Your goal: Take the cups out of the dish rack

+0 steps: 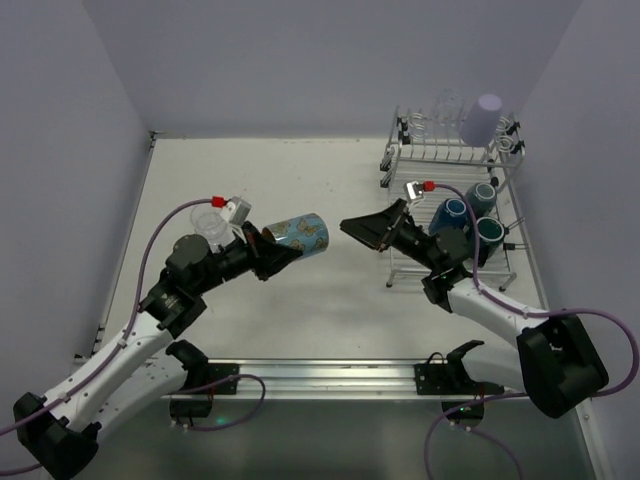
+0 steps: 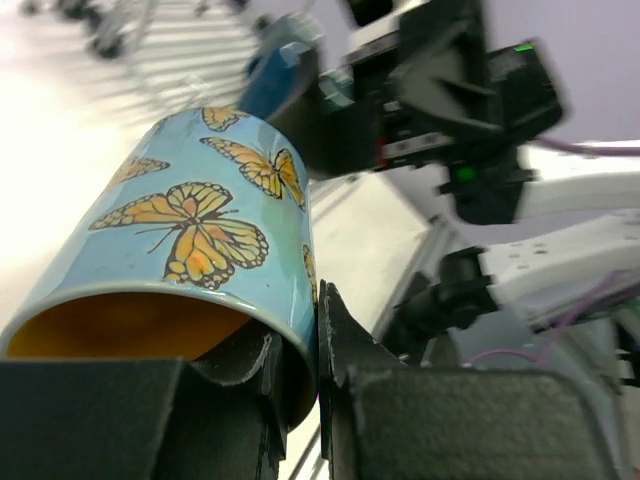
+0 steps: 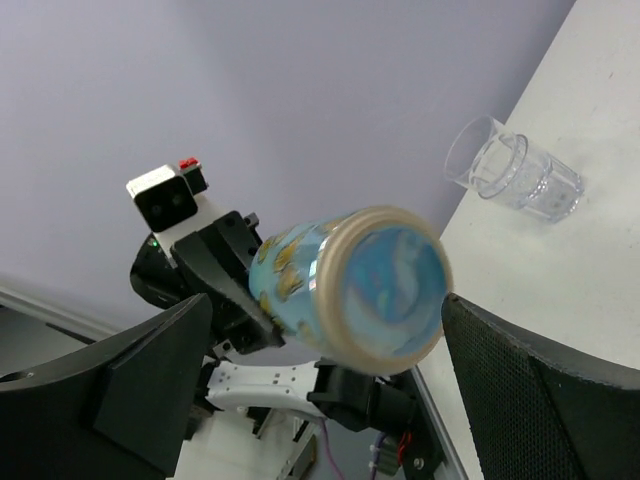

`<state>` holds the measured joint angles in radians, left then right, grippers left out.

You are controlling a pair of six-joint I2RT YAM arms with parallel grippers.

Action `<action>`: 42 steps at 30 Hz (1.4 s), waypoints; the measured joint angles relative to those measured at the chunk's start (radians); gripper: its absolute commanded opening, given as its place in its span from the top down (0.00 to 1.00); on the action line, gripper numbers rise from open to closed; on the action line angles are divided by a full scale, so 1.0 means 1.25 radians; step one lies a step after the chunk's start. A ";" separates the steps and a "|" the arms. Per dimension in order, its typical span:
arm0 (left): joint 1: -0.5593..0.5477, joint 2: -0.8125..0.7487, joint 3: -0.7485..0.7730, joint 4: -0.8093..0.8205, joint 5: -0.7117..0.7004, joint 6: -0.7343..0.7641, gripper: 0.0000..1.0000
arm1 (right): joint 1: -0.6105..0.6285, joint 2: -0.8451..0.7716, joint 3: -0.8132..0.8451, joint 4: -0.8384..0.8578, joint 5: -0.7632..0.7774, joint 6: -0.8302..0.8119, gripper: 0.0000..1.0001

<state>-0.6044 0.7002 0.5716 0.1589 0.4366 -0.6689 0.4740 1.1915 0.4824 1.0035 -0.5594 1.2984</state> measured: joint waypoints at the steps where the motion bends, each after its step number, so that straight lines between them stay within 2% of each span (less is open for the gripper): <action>1: 0.000 0.014 0.030 -0.055 -0.026 0.021 1.00 | 0.000 0.000 0.000 -0.001 0.000 0.000 0.01; 4: 0.000 0.115 0.176 -0.238 -0.114 0.088 1.00 | 0.001 -0.004 0.000 -0.037 0.007 -0.023 0.01; 6: 0.000 0.220 0.299 -0.345 -0.186 0.139 1.00 | 0.005 -0.025 0.004 -0.127 0.029 -0.068 0.01; 7: 0.000 0.303 0.400 -0.423 -0.239 0.173 1.00 | 0.007 -0.044 0.005 -0.177 0.044 -0.096 0.01; 12: 0.001 0.531 0.625 -0.566 -0.388 0.258 1.00 | 0.020 -0.161 0.031 -0.413 0.132 -0.231 0.01; 16: 0.002 0.690 0.732 -0.657 -0.467 0.305 1.00 | 0.021 -0.256 0.049 -0.558 0.194 -0.319 0.01; 23: 0.021 0.907 0.834 -0.764 -0.480 0.345 1.00 | 0.021 -0.381 0.049 -0.743 0.288 -0.405 0.01; 33: 0.113 1.028 0.906 -0.808 -0.450 0.380 1.00 | 0.021 -0.450 0.049 -0.868 0.356 -0.454 0.01; 36: 0.135 1.044 0.909 -0.818 -0.449 0.384 0.95 | 0.021 -0.450 0.049 -0.882 0.360 -0.459 0.01; 38: 0.138 1.055 0.912 -0.822 -0.450 0.385 0.85 | 0.021 -0.449 0.049 -0.889 0.365 -0.461 0.01; 39: 0.138 1.061 0.912 -0.822 -0.450 0.386 0.75 | 0.021 -0.447 0.049 -0.893 0.369 -0.462 0.01; 42: 0.133 1.068 0.922 -0.824 -0.469 0.397 0.64 | 0.021 -0.443 0.049 -0.901 0.375 -0.465 0.01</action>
<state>-0.4385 2.0346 1.7241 -0.8711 -0.1501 -0.1726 0.5003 0.6376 0.5434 -0.1230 -0.0902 0.7174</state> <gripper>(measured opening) 0.296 0.990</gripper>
